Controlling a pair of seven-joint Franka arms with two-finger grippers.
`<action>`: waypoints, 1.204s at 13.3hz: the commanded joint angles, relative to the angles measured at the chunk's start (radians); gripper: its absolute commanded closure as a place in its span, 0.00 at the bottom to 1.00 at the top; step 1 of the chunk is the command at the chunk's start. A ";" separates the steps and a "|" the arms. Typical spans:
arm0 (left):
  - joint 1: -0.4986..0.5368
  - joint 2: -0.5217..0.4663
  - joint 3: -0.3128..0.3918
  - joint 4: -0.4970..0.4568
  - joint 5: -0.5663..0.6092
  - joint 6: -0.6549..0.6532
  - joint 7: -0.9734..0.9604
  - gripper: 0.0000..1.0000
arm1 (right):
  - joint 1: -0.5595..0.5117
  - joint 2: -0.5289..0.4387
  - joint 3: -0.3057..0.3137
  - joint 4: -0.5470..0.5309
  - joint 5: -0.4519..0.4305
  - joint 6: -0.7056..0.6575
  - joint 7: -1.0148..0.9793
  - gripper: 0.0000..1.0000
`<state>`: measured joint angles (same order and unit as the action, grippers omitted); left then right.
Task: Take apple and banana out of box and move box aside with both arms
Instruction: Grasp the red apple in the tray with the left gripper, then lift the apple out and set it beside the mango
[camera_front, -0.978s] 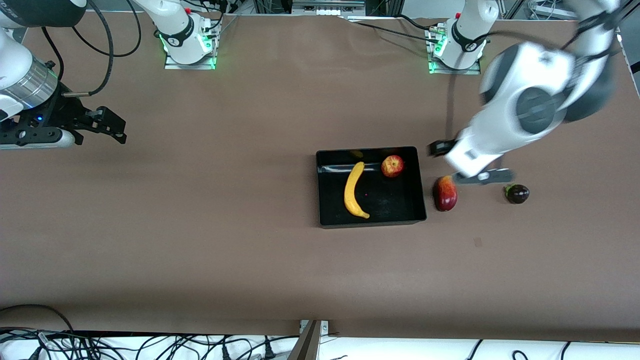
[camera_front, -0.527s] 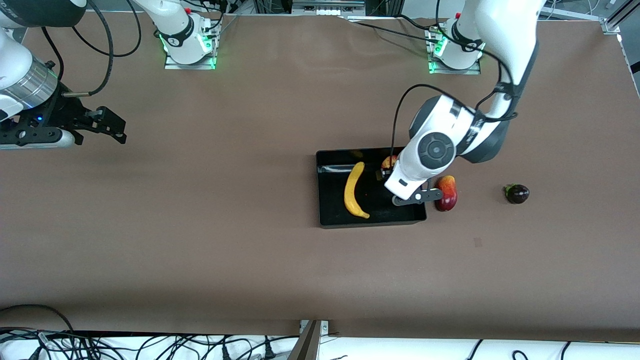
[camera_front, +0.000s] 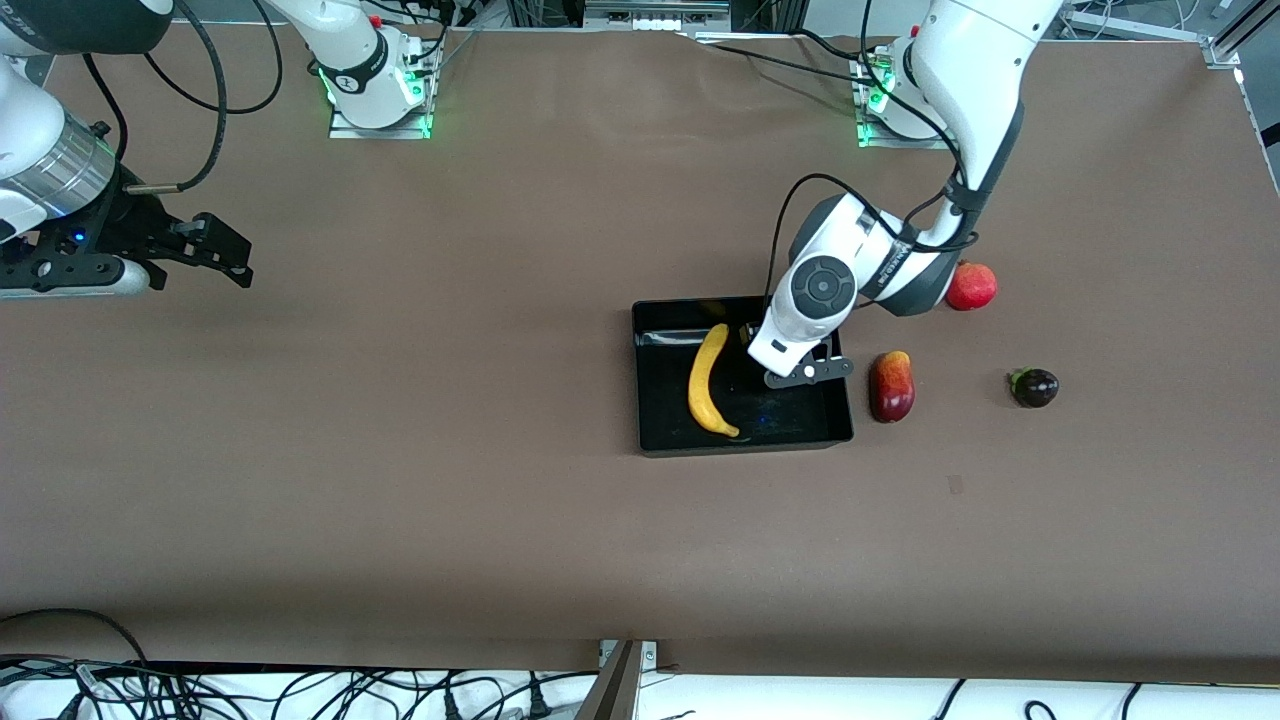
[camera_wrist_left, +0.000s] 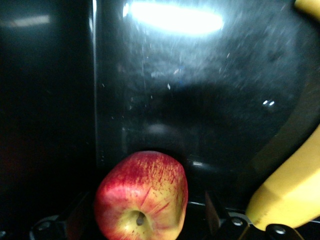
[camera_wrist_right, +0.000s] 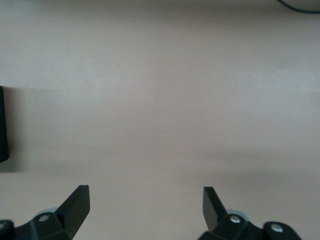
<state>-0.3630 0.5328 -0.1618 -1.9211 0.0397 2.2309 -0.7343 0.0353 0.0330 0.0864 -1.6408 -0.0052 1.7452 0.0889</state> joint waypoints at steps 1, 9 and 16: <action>-0.007 -0.025 0.004 -0.064 0.022 0.052 -0.048 0.06 | -0.012 0.002 0.012 0.013 -0.015 -0.012 -0.003 0.00; 0.030 -0.070 0.016 0.199 0.022 -0.320 0.002 0.97 | -0.012 0.002 0.010 0.013 -0.015 -0.013 -0.003 0.00; 0.324 -0.134 0.008 0.058 0.038 -0.408 0.588 0.90 | -0.012 0.002 0.010 0.013 -0.015 -0.012 -0.003 0.00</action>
<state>-0.1124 0.4414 -0.1333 -1.7220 0.0540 1.7539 -0.2661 0.0346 0.0330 0.0863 -1.6408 -0.0053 1.7448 0.0889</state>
